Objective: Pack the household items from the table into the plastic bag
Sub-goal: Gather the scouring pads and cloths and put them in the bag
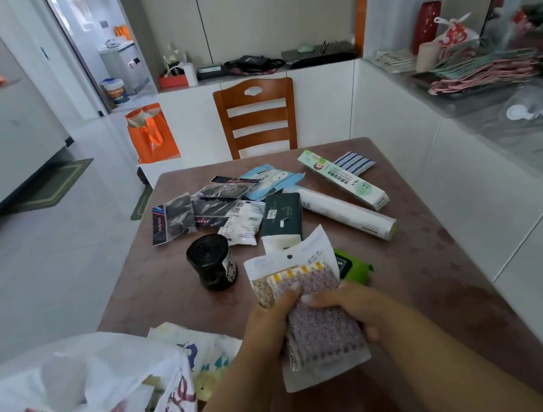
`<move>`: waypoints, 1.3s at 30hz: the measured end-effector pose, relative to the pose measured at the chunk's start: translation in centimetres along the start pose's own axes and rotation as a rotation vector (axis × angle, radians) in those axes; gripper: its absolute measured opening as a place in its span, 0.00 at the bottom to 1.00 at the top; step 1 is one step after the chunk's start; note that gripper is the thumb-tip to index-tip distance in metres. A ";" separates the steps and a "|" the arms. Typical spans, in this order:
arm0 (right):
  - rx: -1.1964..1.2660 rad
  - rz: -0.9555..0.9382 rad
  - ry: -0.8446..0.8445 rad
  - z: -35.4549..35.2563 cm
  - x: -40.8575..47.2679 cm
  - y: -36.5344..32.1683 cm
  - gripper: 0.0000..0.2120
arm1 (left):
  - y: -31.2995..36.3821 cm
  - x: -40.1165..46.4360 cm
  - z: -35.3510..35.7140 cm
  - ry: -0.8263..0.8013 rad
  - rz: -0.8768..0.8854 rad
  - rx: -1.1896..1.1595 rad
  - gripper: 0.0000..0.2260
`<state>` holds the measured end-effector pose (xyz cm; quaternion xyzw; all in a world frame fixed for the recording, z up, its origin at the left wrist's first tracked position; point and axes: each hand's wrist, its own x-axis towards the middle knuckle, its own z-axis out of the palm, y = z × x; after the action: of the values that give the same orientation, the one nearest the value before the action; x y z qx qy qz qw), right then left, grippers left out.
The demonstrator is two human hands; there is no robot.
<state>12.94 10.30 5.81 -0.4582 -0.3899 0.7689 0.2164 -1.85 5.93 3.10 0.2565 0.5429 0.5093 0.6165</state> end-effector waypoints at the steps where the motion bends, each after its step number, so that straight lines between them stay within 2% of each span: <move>1: -0.006 -0.006 0.015 0.3 0.1 0.1 0.24 | 0.1 -0.2 -0.2 -0.002 -0.004 0.004 0.21; 6: 0.117 0.031 -0.018 1.5 0.2 0.5 0.24 | 1.9 -1.7 -1.7 0.041 -0.050 0.087 0.27; 11: 0.222 0.019 -0.106 3.9 -0.4 0.7 0.27 | 4.2 -4.6 -4.5 0.147 -0.075 0.118 0.25; 15: 0.196 0.022 -0.198 7.2 -2.4 0.3 0.19 | 5.9 -8.3 -7.3 0.309 -0.019 0.279 0.30; 17: 0.176 0.008 -0.226 9.0 -3.6 0.4 0.19 | 6.5 -10.3 -9.0 0.407 0.014 0.333 0.29; 20: 0.125 0.032 -0.296 11.8 -5.2 0.9 0.21 | 7.6 -13.6 -11.4 0.504 0.049 0.338 0.27; 23: 0.118 0.055 -0.366 14.0 -6.5 1.0 0.15 | 8.4 -16.5 -14.2 0.621 0.091 0.335 0.28; 26: 0.103 0.161 -0.434 16.0 -7.5 1.6 0.09 | 8.7 -18.6 -17.0 0.797 0.151 0.495 0.28; 29: -0.023 0.274 -0.474 18.3 -7.6 3.2 0.06 | 8.7 -20.2 -19.2 0.905 0.195 0.565 0.27; 32: -0.101 0.351 -0.499 20.5 -7.5 4.6 0.10 | 8.6 -21.4 -20.4 0.912 0.074 0.473 0.29; 36: -0.150 0.338 -0.342 21.3 -5.3 5.7 0.17 | 8.8 -22.4 -20.5 0.827 -0.152 0.488 0.36; 39: -0.158 0.270 -0.216 21.3 -3.3 6.3 0.13 | 8.8 -22.6 -20.2 0.753 -0.240 0.563 0.36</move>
<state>-3.90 -4.30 8.46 -0.4369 -0.4048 0.8027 0.0317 -21.28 -16.33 14.31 0.1465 0.8707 0.3254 0.3383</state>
